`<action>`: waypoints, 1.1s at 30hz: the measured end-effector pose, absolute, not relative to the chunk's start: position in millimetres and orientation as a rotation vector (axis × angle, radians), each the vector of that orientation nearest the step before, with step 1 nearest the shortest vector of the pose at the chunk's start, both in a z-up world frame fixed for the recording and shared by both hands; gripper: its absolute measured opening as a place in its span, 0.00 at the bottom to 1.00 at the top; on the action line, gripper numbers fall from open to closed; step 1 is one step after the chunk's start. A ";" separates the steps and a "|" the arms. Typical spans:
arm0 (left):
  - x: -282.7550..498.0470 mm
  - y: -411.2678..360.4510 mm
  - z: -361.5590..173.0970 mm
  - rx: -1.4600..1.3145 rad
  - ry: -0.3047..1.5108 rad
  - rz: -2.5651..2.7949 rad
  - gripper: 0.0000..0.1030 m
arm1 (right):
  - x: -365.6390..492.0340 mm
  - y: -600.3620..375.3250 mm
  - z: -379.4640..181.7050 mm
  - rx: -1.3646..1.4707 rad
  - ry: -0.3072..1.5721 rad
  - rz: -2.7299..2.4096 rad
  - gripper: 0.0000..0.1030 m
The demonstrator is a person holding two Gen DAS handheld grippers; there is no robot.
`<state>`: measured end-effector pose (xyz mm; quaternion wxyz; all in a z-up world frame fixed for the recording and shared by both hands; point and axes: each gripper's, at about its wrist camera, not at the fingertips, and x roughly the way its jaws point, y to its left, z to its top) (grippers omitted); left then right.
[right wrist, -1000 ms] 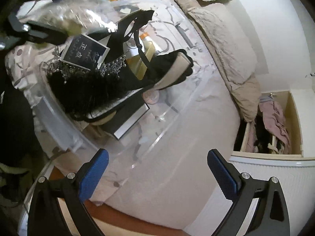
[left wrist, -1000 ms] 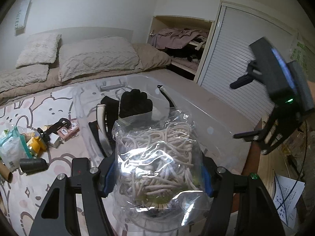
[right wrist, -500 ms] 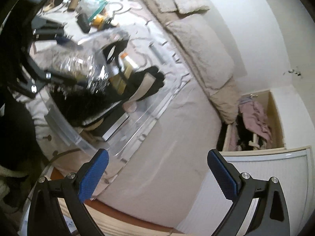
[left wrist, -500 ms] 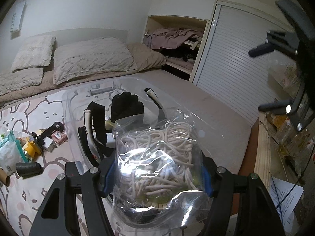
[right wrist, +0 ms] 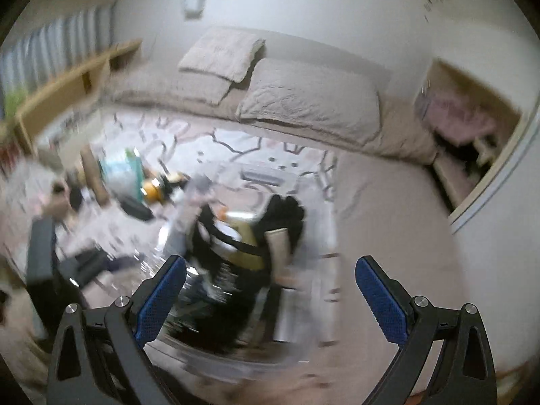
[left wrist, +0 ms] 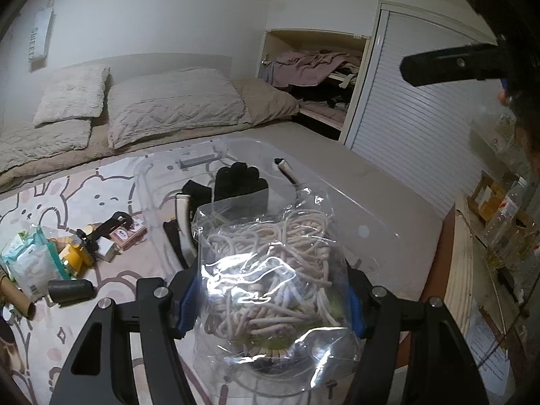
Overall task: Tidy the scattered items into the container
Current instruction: 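Drop the stone into the bin with the right tool while the left tool lowers the cord bag in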
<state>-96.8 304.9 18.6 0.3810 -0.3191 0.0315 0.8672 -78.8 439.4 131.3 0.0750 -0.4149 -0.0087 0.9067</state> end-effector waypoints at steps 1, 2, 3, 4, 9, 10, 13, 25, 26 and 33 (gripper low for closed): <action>-98.2 303.2 18.8 -0.816 0.083 2.217 0.66 | -78.2 441.0 127.1 -1.230 0.050 2.734 0.97; -99.6 301.9 19.0 -0.816 0.086 2.219 0.66 | -77.6 442.3 121.8 -1.218 0.116 2.748 0.97; -101.0 300.7 19.2 -0.817 0.087 2.222 0.66 | -76.2 443.7 115.5 -1.209 0.178 2.763 0.97; -102.3 300.2 19.3 -0.817 0.088 2.223 0.66 | -74.5 444.8 109.6 -1.206 0.228 2.776 0.97; -109.0 302.7 18.2 -0.827 0.091 2.217 0.66 | -63.5 444.6 76.2 -1.168 0.440 2.825 0.97; -110.5 303.9 17.6 -0.830 0.092 2.215 0.66 | -61.0 444.9 71.1 -1.156 0.467 2.832 0.97; -114.4 308.6 15.8 -0.839 0.097 2.208 0.66 | -51.9 450.1 55.6 -1.103 0.614 2.850 0.97; -147.7 344.5 6.9 -0.956 0.131 2.138 0.66 | -18.3 479.8 31.8 -0.910 0.804 2.820 0.97; -153.2 349.5 6.2 -0.974 0.135 2.134 0.66 | -17.3 482.8 29.4 -0.908 0.815 2.814 0.97; -191.5 379.3 9.8 -1.079 0.155 2.131 0.66 | -11.4 497.4 25.9 -0.898 0.844 2.779 0.98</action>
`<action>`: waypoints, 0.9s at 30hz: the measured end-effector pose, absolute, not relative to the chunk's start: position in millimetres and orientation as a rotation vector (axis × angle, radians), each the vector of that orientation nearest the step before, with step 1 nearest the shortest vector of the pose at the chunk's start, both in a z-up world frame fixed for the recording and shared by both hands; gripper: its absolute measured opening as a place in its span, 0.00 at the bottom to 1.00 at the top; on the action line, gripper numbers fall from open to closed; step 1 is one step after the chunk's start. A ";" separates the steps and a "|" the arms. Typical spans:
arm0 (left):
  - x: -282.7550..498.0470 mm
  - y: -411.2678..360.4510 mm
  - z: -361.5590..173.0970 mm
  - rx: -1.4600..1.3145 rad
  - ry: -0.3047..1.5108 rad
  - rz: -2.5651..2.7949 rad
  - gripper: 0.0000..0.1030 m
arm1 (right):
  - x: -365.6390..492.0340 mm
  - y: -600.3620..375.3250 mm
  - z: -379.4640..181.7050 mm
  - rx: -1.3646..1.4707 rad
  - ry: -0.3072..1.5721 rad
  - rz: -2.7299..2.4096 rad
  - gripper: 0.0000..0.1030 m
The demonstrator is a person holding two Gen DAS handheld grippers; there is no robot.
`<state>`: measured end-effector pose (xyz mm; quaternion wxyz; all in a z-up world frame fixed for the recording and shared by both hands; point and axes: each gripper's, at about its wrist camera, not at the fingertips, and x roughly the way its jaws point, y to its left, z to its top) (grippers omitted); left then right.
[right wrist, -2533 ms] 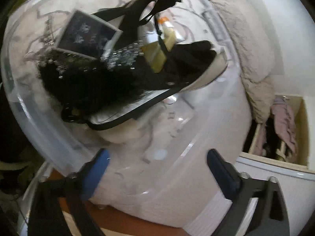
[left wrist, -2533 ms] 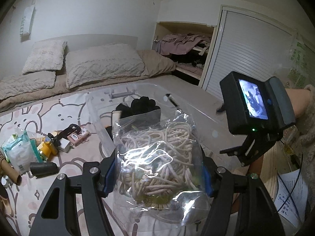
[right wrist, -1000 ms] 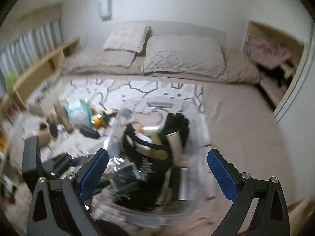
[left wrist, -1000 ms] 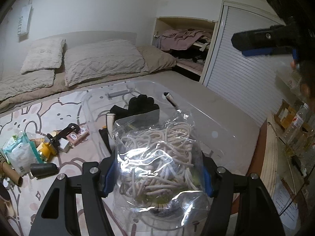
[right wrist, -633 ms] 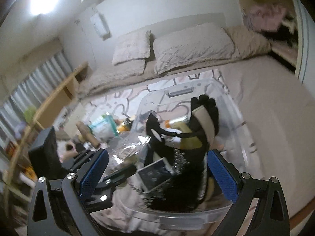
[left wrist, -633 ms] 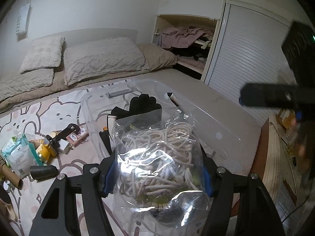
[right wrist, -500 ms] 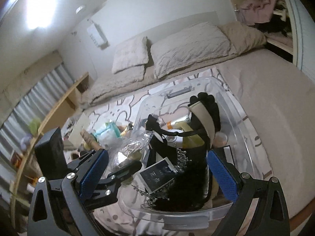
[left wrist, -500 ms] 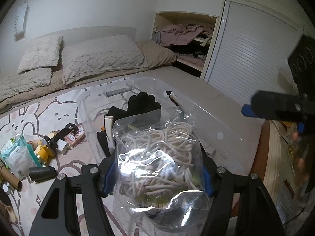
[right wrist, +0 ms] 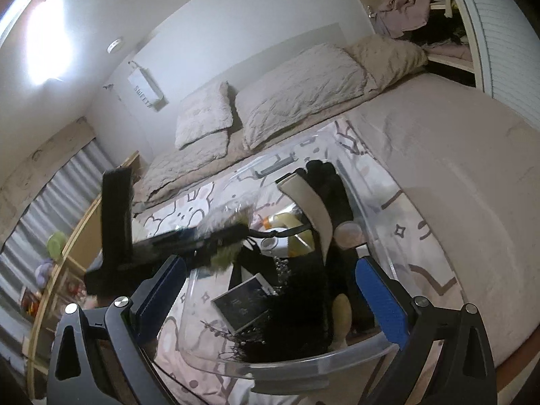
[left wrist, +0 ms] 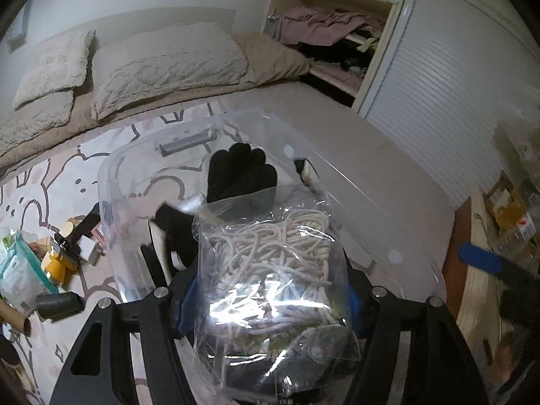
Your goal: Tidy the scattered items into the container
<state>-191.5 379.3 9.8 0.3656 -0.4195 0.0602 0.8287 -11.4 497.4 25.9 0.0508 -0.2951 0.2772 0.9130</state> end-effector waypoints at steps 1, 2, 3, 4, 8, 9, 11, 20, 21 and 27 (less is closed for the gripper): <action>-196.1 382.7 12.0 -1.081 0.156 2.142 0.66 | -10.3 498.9 26.5 -0.892 0.846 2.779 0.98; -201.1 385.6 14.6 -1.082 0.153 2.153 0.66 | -9.4 500.4 27.1 -0.886 0.848 2.780 0.98; -206.5 388.3 17.6 -1.083 0.149 2.164 0.66 | -8.7 501.8 27.9 -0.880 0.850 2.779 0.98; -212.4 390.6 20.7 -1.084 0.145 2.177 0.66 | -8.2 503.2 28.6 -0.875 0.853 2.779 0.98; -236.9 401.3 27.7 -1.096 0.153 2.241 0.66 | -8.5 507.3 28.8 -0.867 0.854 2.776 0.98; -242.9 405.0 27.7 -1.104 0.155 2.252 0.66 | -9.0 508.0 28.4 -0.867 0.853 2.776 0.98; -253.7 412.8 25.7 -1.123 0.151 2.256 0.66 | -10.1 509.9 27.1 -0.870 0.856 2.774 0.98; -272.9 413.7 18.3 -1.130 0.107 2.300 1.00 | -11.7 515.2 24.5 -0.875 0.857 2.770 0.98; -271.1 411.2 18.6 -1.122 0.118 2.305 1.00 | -11.8 514.9 25.0 -0.872 0.854 2.773 0.98; -258.8 397.8 20.2 -1.083 0.157 2.327 1.00 | -12.9 509.2 26.8 -0.874 0.839 2.787 0.98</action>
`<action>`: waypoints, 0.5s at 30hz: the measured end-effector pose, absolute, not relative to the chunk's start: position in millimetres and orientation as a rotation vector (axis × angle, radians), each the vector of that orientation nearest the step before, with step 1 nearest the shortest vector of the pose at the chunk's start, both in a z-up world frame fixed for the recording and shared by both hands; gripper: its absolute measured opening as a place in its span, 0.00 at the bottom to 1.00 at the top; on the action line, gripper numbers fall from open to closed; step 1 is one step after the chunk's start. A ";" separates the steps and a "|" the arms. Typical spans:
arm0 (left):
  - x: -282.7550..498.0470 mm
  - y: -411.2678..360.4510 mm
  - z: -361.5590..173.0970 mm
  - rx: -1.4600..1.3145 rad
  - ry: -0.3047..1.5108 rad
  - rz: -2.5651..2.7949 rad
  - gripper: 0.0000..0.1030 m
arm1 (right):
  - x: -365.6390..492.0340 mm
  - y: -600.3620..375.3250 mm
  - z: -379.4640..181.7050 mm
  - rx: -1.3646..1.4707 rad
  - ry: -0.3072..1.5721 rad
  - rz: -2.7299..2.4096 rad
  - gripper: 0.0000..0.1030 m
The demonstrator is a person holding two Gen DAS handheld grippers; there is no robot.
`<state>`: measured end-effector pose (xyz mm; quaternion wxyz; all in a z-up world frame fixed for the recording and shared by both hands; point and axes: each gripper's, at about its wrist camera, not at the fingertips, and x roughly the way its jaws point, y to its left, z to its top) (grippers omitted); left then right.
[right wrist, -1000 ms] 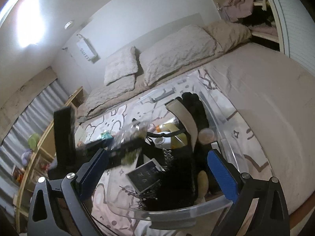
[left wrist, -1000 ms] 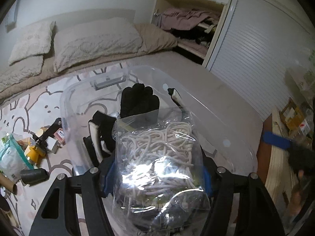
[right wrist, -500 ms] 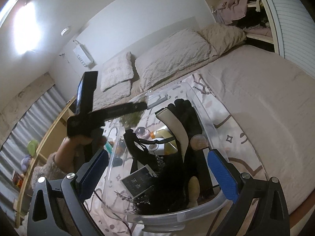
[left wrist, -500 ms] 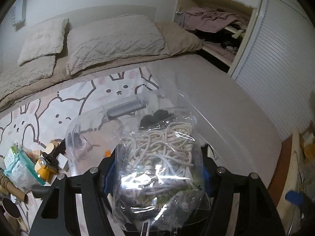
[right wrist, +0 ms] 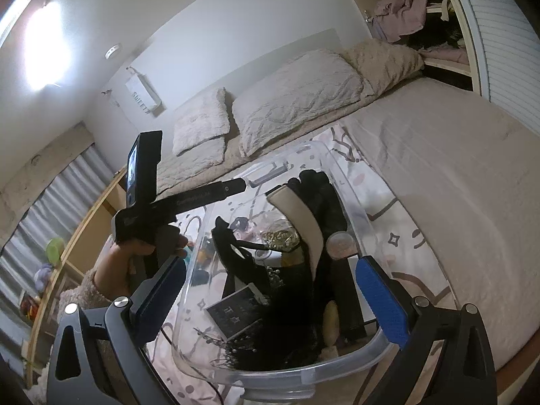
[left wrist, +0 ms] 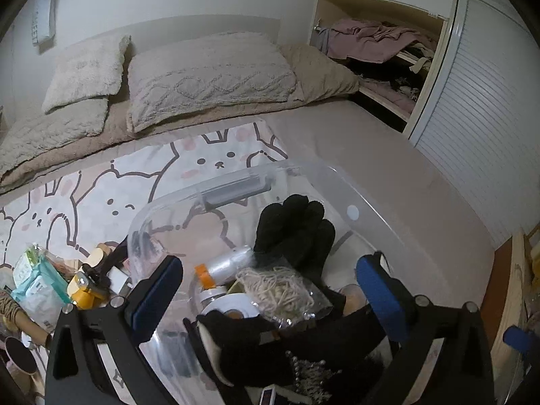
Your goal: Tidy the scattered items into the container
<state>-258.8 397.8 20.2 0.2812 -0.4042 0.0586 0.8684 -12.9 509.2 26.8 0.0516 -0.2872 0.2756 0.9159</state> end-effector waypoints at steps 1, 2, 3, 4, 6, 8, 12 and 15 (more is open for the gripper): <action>-257.0 395.5 20.3 -1.081 0.161 2.328 1.00 | -13.1 508.4 27.4 -0.872 0.836 2.789 0.98; -254.8 393.4 20.7 -1.079 0.166 2.330 1.00 | -13.1 507.5 28.1 -0.871 0.834 2.792 0.98; -252.6 392.3 21.5 -1.074 0.173 2.334 1.00 | -13.0 506.7 28.9 -0.869 0.832 2.794 0.98; -250.4 391.5 22.6 -1.068 0.180 2.338 1.00 | -12.6 506.0 29.8 -0.866 0.828 2.796 0.98; -244.6 387.0 25.2 -1.050 0.191 2.345 1.00 | -11.9 504.5 32.0 -0.859 0.821 2.797 0.98; -238.6 382.6 27.8 -1.036 0.193 2.346 1.00 | -11.0 503.2 33.7 -0.852 0.817 2.798 0.98; -224.8 373.1 33.7 -1.011 0.183 2.339 1.00 | -10.2 499.5 37.1 -0.845 0.814 2.809 0.98; -214.1 366.7 39.9 -0.989 0.180 2.341 1.00 | -9.1 495.1 40.4 -0.836 0.795 2.819 0.98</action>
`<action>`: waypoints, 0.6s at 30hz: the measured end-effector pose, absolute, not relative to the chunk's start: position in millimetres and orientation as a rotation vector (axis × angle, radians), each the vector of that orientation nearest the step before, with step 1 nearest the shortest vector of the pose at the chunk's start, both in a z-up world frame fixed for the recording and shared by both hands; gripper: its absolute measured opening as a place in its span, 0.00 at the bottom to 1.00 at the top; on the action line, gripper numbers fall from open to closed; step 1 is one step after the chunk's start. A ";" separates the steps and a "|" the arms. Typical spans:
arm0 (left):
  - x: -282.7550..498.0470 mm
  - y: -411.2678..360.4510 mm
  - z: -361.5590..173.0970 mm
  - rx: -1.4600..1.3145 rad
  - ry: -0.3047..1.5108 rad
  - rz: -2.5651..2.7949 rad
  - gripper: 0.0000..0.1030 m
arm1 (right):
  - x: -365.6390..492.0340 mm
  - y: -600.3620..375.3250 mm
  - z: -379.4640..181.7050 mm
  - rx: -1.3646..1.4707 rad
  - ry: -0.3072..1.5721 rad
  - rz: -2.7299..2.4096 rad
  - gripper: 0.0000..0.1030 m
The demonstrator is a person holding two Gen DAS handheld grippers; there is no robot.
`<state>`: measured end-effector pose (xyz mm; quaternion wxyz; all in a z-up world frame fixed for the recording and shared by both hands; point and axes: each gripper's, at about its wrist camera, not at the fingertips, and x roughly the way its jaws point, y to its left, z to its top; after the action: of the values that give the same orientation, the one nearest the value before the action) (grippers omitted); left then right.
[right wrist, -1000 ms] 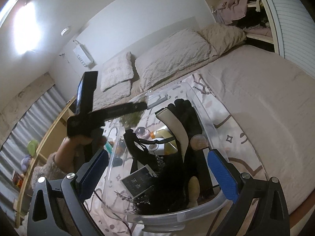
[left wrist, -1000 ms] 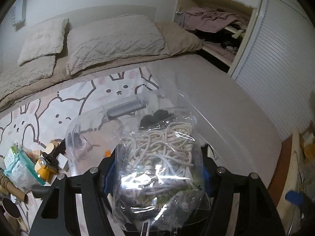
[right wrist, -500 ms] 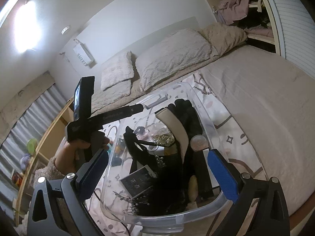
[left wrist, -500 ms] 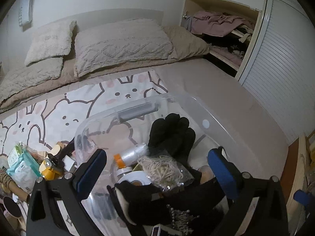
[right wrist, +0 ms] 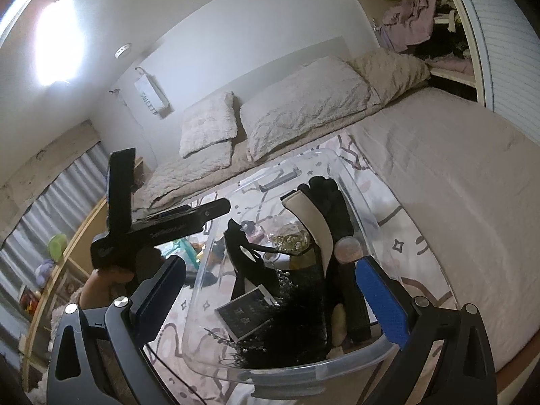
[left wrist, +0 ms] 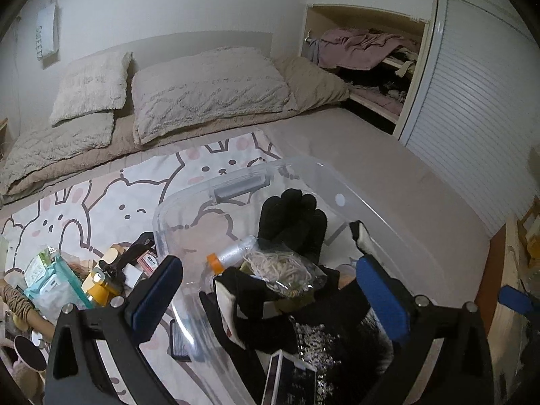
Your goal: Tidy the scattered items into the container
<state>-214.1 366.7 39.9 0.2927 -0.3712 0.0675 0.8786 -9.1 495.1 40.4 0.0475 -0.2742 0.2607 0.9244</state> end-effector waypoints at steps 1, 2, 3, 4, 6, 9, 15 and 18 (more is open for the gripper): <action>-209.9 364.0 42.2 -0.980 0.180 2.343 1.00 | -8.6 493.6 41.2 -0.834 0.792 2.823 0.98; -206.5 362.0 44.1 -0.973 0.181 2.346 1.00 | -8.0 492.5 41.8 -0.832 0.792 2.826 0.98; -202.4 359.7 46.4 -0.965 0.179 2.348 1.00 | -7.3 491.3 42.5 -0.830 0.793 2.828 0.98; -198.6 356.6 48.8 -0.957 0.177 2.349 1.00 | -6.7 489.9 43.3 -0.829 0.793 2.831 0.98; -191.4 350.7 53.1 -0.942 0.173 2.349 1.00 | -5.5 487.1 45.4 -0.824 0.786 2.836 0.98; -178.1 342.0 59.1 -0.915 0.176 2.355 1.00 | -3.6 482.2 48.7 -0.815 0.776 2.843 0.98; -151.7 322.1 72.2 -0.866 0.175 2.356 1.00 | 0.7 472.1 52.8 -0.805 0.751 2.849 0.98; -138.3 312.0 79.3 -0.836 0.175 2.356 1.00 | 1.2 464.2 55.5 -0.807 0.719 2.854 0.98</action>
<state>-138.3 312.0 79.3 0.3127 -0.3169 0.0665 0.8930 1.2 464.2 55.5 0.0451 -0.2641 0.2353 0.9343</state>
